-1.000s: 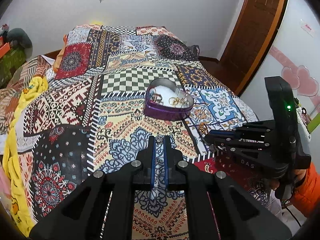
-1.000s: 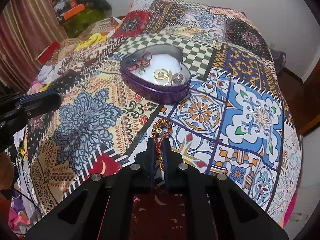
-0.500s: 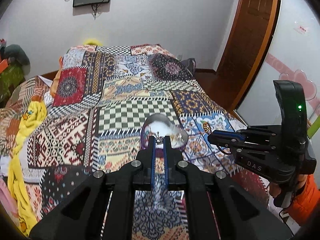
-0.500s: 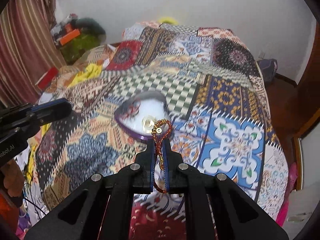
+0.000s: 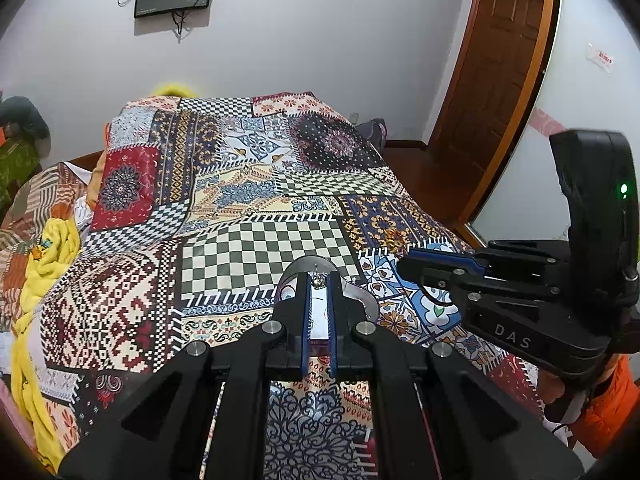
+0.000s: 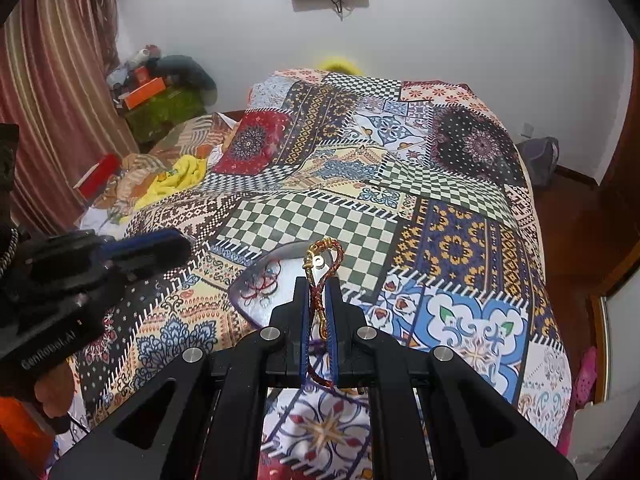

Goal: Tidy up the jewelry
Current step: 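Carry the bracelet into the tin and open the right tool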

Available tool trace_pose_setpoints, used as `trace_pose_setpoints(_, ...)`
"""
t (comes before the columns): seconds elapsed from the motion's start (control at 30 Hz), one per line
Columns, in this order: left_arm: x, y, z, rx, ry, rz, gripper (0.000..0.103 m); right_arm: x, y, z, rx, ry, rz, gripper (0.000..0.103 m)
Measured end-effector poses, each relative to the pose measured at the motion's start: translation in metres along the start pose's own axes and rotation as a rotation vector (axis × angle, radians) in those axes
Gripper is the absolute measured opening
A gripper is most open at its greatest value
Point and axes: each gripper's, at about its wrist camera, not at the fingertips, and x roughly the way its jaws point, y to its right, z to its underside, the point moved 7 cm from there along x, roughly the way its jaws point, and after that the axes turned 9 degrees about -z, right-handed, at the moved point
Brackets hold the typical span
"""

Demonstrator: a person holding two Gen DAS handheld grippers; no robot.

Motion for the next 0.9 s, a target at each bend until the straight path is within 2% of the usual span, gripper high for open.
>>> trace_pose_setpoints(0.47,0.056,-0.003,0.02,-0.002,-0.116,0.029,0.005,0.034,0.009,-0.008,-0.01,-0.052,-0.016,0.007)
trace_pose_setpoints(0.9,0.065,-0.003,0.025,0.013,-0.144,0.043,0.006,0.052,0.006,-0.005,-0.038,-0.098,-0.041,0.007)
